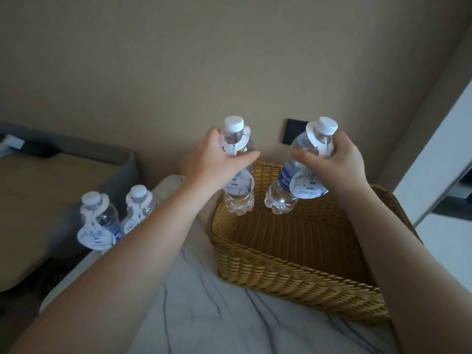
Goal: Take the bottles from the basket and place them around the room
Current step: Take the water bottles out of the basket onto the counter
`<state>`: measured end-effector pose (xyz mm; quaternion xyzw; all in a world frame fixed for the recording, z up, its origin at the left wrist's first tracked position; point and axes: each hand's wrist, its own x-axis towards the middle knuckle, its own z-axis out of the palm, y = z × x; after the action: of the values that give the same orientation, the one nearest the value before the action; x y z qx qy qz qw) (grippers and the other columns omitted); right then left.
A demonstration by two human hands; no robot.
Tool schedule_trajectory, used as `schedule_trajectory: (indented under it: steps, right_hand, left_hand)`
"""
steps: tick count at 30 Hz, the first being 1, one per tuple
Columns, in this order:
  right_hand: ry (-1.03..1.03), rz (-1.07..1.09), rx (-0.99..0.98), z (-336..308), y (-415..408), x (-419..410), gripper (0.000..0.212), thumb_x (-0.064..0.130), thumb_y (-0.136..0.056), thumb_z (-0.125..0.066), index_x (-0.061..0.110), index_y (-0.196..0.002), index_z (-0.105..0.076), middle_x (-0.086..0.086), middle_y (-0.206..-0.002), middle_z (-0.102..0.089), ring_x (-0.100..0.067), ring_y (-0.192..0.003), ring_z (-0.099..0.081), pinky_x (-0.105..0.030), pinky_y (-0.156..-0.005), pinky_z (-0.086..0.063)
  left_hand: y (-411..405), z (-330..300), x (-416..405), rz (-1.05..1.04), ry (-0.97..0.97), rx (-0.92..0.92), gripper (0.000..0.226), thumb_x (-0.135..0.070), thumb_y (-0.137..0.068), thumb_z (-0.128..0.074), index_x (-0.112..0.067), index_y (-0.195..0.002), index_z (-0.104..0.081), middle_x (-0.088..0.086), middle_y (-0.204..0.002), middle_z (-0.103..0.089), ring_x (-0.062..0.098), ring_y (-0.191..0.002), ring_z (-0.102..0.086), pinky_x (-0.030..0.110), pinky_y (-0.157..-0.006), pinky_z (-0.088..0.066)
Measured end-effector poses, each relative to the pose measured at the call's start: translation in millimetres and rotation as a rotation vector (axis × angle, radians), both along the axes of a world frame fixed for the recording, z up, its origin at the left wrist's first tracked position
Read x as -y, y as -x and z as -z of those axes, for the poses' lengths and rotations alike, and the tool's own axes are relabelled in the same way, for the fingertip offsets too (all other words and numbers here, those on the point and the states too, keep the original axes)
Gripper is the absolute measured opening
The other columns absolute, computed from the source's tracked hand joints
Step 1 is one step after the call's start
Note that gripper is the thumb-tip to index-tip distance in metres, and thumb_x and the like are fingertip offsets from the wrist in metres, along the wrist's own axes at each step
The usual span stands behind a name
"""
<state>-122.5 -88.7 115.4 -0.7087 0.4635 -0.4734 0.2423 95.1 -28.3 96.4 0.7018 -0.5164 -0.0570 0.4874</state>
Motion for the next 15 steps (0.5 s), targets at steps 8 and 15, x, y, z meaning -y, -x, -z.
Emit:
schedule_trajectory:
  steps: [8,15]
  right_hand:
    - [0.034,-0.115,0.090,-28.8,-64.1,-99.5,0.042,0.045,-0.068,-0.078,0.027,-0.103,-0.062,0.013,-0.089,-0.069,0.002,-0.081,-0.065,-0.022,-0.069,-0.050]
    - [-0.070,-0.169,0.012,21.4,-114.3,-157.7,0.047,0.050,-0.064,-0.079,0.025,-0.099,-0.060,0.008,-0.091,-0.069,-0.009,-0.085,-0.066,-0.039,-0.074,-0.057]
  left_hand:
    - [-61.0,-36.7,-111.4,-0.055,0.106,-0.018,0.064,-0.070,-0.054,-0.073,-0.025,-0.098,-0.058,-0.014,-0.090,-0.064,0.003,-0.081,-0.060,0.024,-0.064,-0.046]
    - [-94.1,10.5,-179.9,-0.120,-0.044,-0.003,0.064,-0.064,-0.055,-0.079,-0.019,-0.093,-0.053,-0.009,-0.090,-0.062,0.017,-0.085,-0.060,0.037,-0.072,-0.050]
